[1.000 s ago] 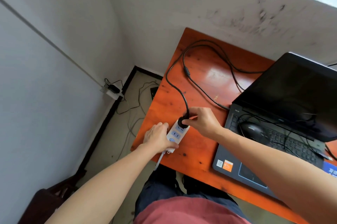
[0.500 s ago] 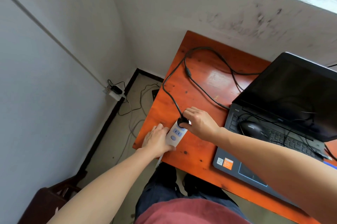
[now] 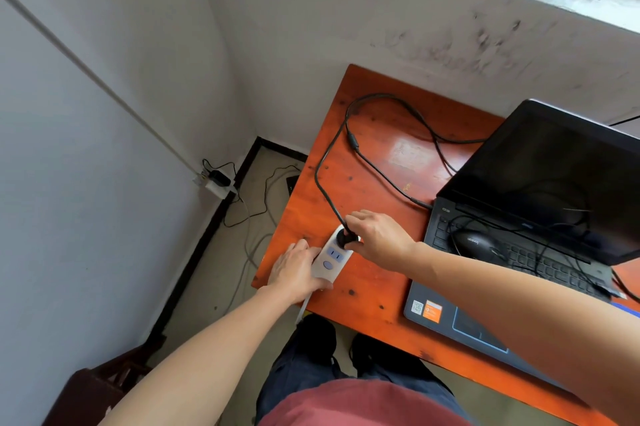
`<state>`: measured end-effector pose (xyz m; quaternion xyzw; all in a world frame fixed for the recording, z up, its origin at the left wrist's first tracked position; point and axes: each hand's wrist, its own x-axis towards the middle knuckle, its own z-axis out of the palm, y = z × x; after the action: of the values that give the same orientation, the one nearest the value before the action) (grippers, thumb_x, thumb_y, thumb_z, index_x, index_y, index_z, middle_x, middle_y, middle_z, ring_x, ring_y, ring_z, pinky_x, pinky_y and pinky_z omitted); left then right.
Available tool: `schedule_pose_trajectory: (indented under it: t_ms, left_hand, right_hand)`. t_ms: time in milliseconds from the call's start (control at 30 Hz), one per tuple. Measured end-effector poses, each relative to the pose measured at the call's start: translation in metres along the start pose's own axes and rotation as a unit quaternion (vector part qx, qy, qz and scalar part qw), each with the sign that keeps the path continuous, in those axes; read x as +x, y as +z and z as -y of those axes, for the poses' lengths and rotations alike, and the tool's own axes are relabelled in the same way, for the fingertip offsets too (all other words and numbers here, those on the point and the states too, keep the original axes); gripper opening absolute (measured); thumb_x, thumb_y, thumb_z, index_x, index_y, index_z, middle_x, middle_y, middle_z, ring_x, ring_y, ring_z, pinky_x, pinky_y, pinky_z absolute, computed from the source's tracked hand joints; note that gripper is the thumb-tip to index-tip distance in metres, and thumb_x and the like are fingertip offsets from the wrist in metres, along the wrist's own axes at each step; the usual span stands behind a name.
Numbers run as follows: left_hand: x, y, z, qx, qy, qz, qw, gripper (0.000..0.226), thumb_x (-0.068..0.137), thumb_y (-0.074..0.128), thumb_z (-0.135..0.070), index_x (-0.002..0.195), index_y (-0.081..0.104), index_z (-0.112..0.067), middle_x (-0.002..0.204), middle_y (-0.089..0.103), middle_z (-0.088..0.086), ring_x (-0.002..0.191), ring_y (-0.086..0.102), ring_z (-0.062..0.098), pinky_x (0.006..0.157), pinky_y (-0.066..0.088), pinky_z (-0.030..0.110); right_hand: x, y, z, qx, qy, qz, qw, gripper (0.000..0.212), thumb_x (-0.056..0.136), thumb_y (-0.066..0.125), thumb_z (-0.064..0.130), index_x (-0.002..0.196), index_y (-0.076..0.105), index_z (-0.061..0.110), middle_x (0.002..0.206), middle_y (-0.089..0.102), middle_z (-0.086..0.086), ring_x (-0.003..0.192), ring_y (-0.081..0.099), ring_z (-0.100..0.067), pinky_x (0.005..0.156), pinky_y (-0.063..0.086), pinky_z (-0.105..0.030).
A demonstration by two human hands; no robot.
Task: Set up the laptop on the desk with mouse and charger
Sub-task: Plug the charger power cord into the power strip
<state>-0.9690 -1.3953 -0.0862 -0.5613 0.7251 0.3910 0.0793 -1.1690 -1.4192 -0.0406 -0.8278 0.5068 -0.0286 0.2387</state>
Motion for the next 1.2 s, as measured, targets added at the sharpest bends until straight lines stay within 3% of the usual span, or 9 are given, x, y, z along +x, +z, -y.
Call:
schedule_pose_trajectory:
  t_ms: [100,300,467,667,900,1067,1200]
  left_hand:
    - [0.001,-0.001,0.001,0.005,0.003,0.003,1.0,0.071,0.065,0.075,-0.058,0.127,0.053,-0.032,0.096,0.04,-0.008,0.102,0.045,0.017,0.073,0.036,0.03]
    - [0.001,-0.003,0.0,0.01,0.01,0.009,1.0,0.07,0.064,0.076,-0.058,0.126,0.055,-0.031,0.097,0.042,-0.007,0.103,0.046,0.017,0.076,0.039,0.03]
    - [0.002,-0.003,0.001,0.013,0.014,0.008,1.0,0.067,0.064,0.076,-0.056,0.124,0.056,-0.034,0.097,0.042,-0.008,0.104,0.046,0.017,0.078,0.039,0.03]
    - [0.005,-0.002,0.003,0.008,0.013,0.011,1.0,0.071,0.063,0.076,-0.058,0.126,0.055,-0.031,0.1,0.043,-0.007,0.104,0.046,0.018,0.081,0.041,0.031]
    - [0.002,-0.005,0.002,0.032,0.007,0.016,0.999,0.071,0.065,0.074,-0.059,0.126,0.054,-0.03,0.104,0.046,-0.005,0.107,0.046,0.018,0.085,0.043,0.034]
    - [-0.004,-0.011,-0.005,0.133,-0.004,0.025,0.991,0.054,0.07,0.067,-0.064,0.105,0.061,-0.023,0.103,0.058,-0.002,0.1,0.057,0.022,0.074,0.043,0.033]
    - [-0.004,-0.025,-0.027,0.265,0.057,0.014,0.962,0.032,0.079,0.061,-0.054,0.077,0.055,-0.023,0.09,0.068,0.0,0.088,0.065,0.023,0.064,0.038,0.031]
  right_hand:
    - [0.009,-0.006,-0.001,-0.019,-0.002,0.027,0.999,0.021,0.083,0.067,0.018,0.08,0.048,0.01,0.08,0.057,-0.006,0.071,0.045,-0.022,0.058,0.035,-0.033]
    - [0.005,-0.001,-0.003,-0.043,-0.028,0.019,0.999,0.019,0.086,0.067,0.021,0.085,0.053,0.008,0.083,0.061,-0.006,0.077,0.053,-0.025,0.06,0.036,-0.029]
    - [-0.006,0.008,0.002,-0.054,-0.05,-0.03,0.997,0.017,0.081,0.072,0.012,0.081,0.056,0.008,0.076,0.06,-0.005,0.067,0.053,-0.024,0.05,0.047,-0.034]
    - [0.006,0.005,-0.006,-0.035,-0.021,0.02,0.999,0.018,0.087,0.066,0.021,0.09,0.057,0.006,0.088,0.062,-0.007,0.081,0.054,-0.026,0.066,0.049,-0.038]
    - [0.001,0.016,-0.001,-0.044,-0.002,0.015,0.999,0.017,0.09,0.063,0.021,0.095,0.056,0.007,0.093,0.06,-0.006,0.086,0.052,-0.025,0.069,0.05,-0.039]
    - [-0.023,0.025,-0.002,-0.022,0.088,-0.024,0.996,0.025,0.093,0.058,0.03,0.107,0.056,0.009,0.104,0.06,-0.004,0.097,0.051,-0.024,0.071,0.049,-0.042]
    - [-0.084,0.005,-0.044,-0.027,0.186,-0.089,0.978,0.024,0.092,0.058,0.033,0.108,0.06,0.015,0.106,0.063,0.001,0.104,0.053,-0.021,0.074,0.049,-0.038]
